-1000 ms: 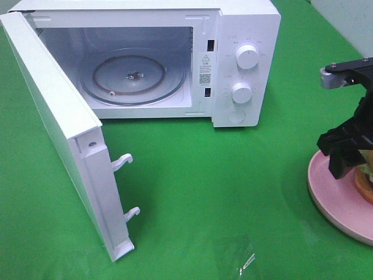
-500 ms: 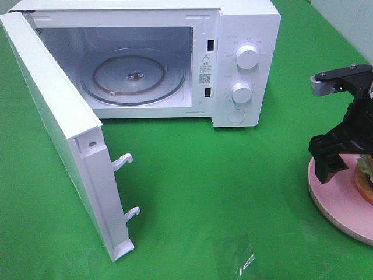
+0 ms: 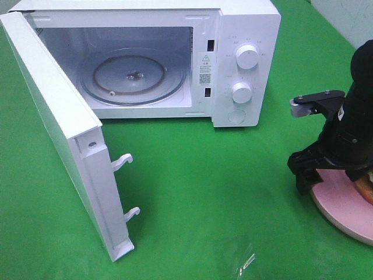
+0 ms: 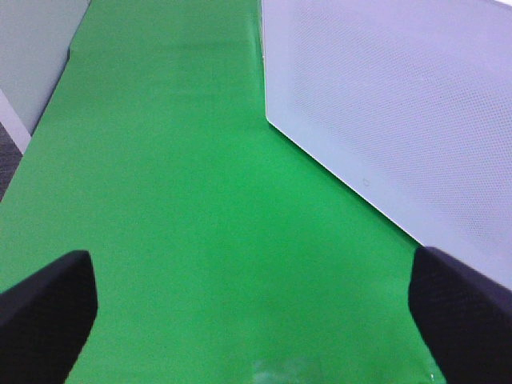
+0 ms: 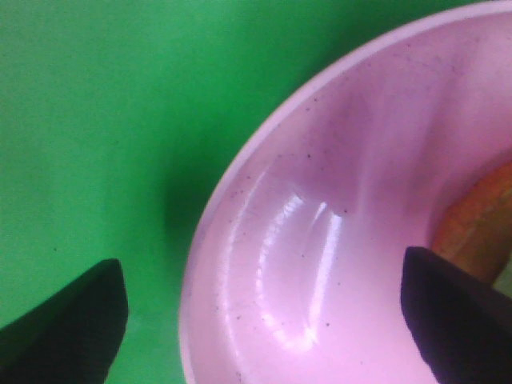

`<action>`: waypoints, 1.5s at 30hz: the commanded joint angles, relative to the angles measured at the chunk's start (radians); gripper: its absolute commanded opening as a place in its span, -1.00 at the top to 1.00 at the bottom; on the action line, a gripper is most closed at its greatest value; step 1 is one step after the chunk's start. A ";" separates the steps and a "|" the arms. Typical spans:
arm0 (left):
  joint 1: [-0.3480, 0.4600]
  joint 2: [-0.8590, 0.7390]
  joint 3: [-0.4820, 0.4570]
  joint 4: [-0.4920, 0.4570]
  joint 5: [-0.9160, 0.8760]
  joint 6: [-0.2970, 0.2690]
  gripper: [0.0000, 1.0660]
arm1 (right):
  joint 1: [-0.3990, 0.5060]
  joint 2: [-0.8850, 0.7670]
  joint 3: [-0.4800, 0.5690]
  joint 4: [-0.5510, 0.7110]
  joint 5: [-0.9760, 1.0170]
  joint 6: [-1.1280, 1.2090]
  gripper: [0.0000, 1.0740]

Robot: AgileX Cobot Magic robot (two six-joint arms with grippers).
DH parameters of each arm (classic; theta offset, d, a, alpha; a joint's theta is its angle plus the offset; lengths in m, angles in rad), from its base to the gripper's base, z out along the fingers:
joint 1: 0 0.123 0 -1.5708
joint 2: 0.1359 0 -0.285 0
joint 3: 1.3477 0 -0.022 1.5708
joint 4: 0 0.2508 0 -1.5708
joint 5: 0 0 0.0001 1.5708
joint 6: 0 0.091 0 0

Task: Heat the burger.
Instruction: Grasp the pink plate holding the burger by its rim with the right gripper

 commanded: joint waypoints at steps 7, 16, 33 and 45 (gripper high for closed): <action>-0.001 -0.017 0.004 -0.003 -0.013 -0.003 -0.83 | -0.003 0.086 -0.004 -0.001 -0.047 -0.016 -0.58; -0.001 -0.017 0.004 -0.003 -0.013 -0.003 -0.83 | -0.003 0.145 -0.004 -0.009 -0.063 -0.015 -0.53; -0.001 -0.017 0.004 -0.003 -0.013 -0.003 -0.83 | -0.003 0.144 -0.004 -0.013 -0.052 0.034 0.96; -0.001 -0.017 0.004 -0.003 -0.013 -0.003 -0.83 | 0.000 0.139 -0.004 -0.035 -0.008 0.041 1.00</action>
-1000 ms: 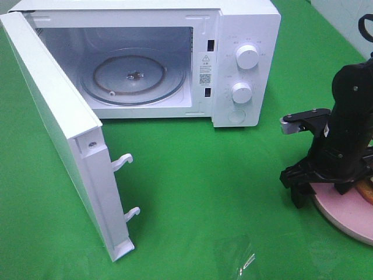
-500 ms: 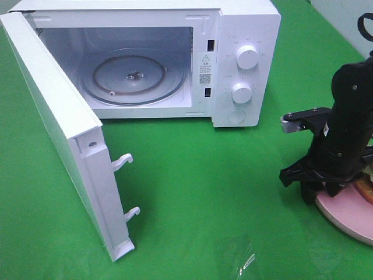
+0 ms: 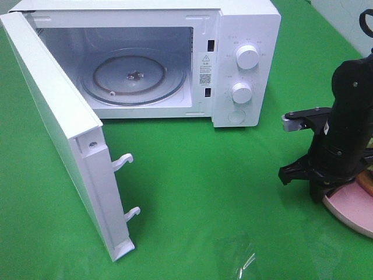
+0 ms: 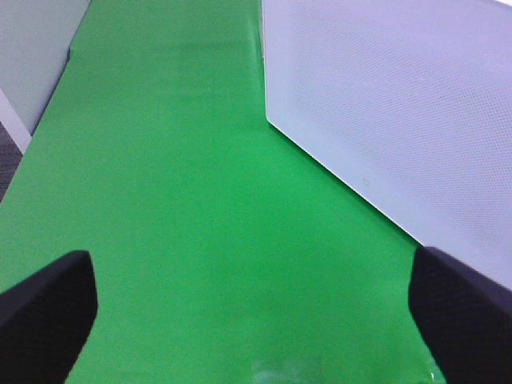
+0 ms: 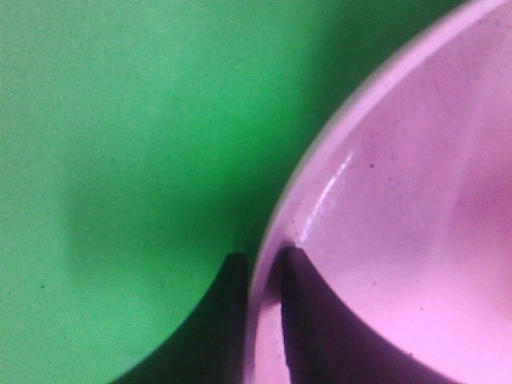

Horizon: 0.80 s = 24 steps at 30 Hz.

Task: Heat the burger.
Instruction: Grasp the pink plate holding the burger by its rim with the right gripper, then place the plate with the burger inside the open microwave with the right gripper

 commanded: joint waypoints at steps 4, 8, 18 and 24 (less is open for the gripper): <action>-0.001 -0.017 0.004 -0.003 -0.013 -0.003 -0.83 | -0.003 -0.014 0.009 -0.127 0.040 0.084 1.00; -0.001 -0.017 0.004 -0.003 -0.013 -0.003 -0.83 | 0.013 -0.045 0.009 -0.201 0.084 0.139 1.00; -0.001 -0.017 0.004 -0.003 -0.013 -0.003 -0.83 | 0.084 -0.055 0.009 -0.277 0.158 0.216 1.00; -0.001 -0.017 0.004 -0.003 -0.013 -0.003 -0.83 | 0.174 -0.056 0.009 -0.343 0.202 0.309 1.00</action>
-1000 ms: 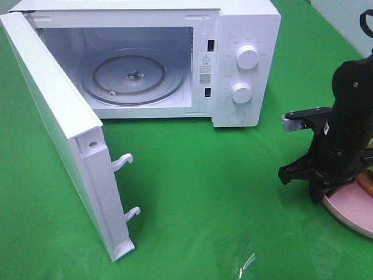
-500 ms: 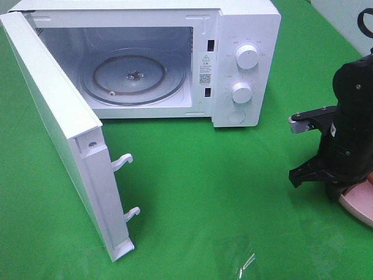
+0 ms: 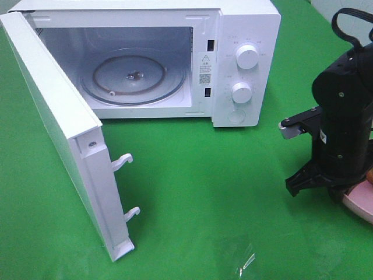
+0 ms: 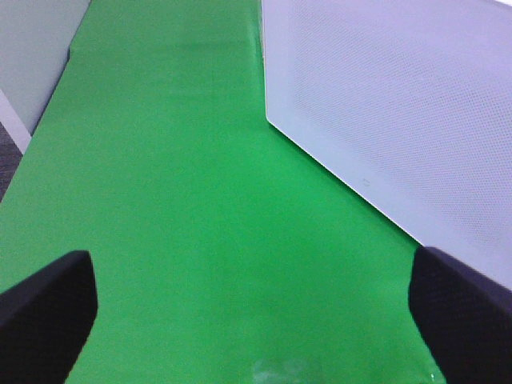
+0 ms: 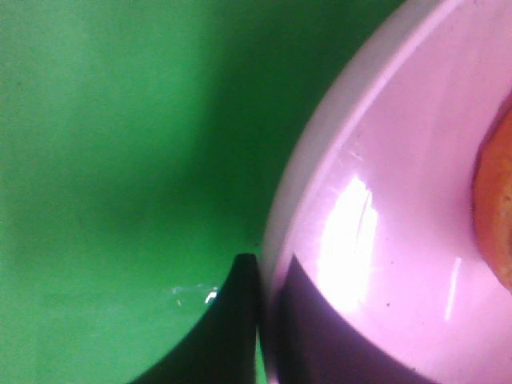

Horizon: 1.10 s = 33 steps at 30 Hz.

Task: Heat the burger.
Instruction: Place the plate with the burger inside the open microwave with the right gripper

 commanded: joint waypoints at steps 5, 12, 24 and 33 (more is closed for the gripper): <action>-0.001 -0.017 0.004 -0.003 -0.013 -0.003 -0.83 | 0.082 -0.010 0.006 -0.095 0.073 0.085 1.00; -0.001 -0.017 0.004 -0.003 -0.013 -0.003 -0.83 | 0.151 -0.070 0.006 -0.144 0.114 0.121 1.00; -0.001 -0.017 0.004 -0.003 -0.013 -0.003 -0.83 | 0.262 -0.157 0.043 -0.156 0.153 0.119 1.00; -0.001 -0.017 0.004 -0.003 -0.013 -0.003 -0.83 | 0.352 -0.253 0.169 -0.162 0.154 0.119 1.00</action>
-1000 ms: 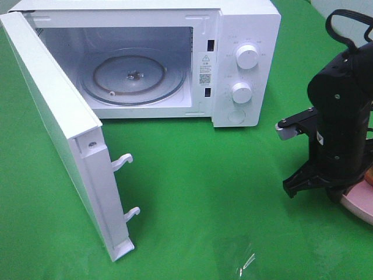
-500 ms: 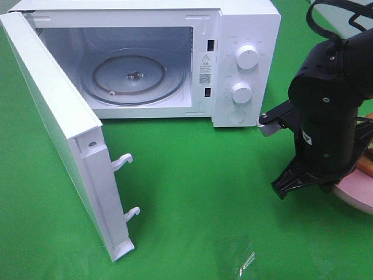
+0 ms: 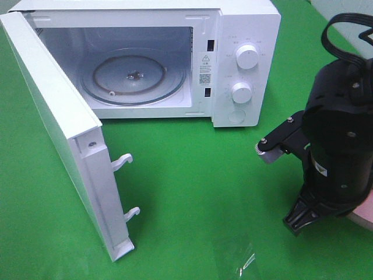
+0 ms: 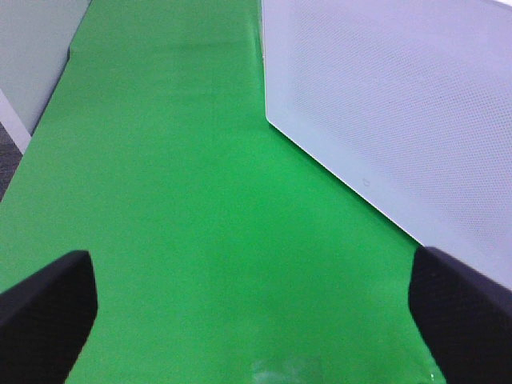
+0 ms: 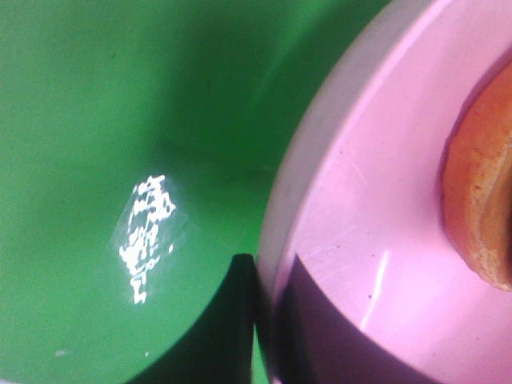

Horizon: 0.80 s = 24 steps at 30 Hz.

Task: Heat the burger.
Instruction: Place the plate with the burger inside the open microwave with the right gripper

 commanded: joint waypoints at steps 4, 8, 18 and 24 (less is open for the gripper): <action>-0.001 -0.017 0.004 -0.003 -0.013 -0.003 -0.83 | 0.079 -0.090 0.063 -0.063 0.054 0.016 0.99; -0.001 -0.017 0.004 -0.003 -0.013 -0.003 -0.83 | 0.140 -0.133 0.094 -0.064 0.076 0.016 0.99; -0.001 -0.017 0.004 -0.003 -0.013 -0.003 -0.83 | 0.275 -0.234 0.160 -0.064 0.110 0.017 0.98; -0.001 -0.017 0.004 -0.003 -0.013 -0.003 -0.83 | 0.385 -0.305 0.207 -0.064 0.154 0.025 0.96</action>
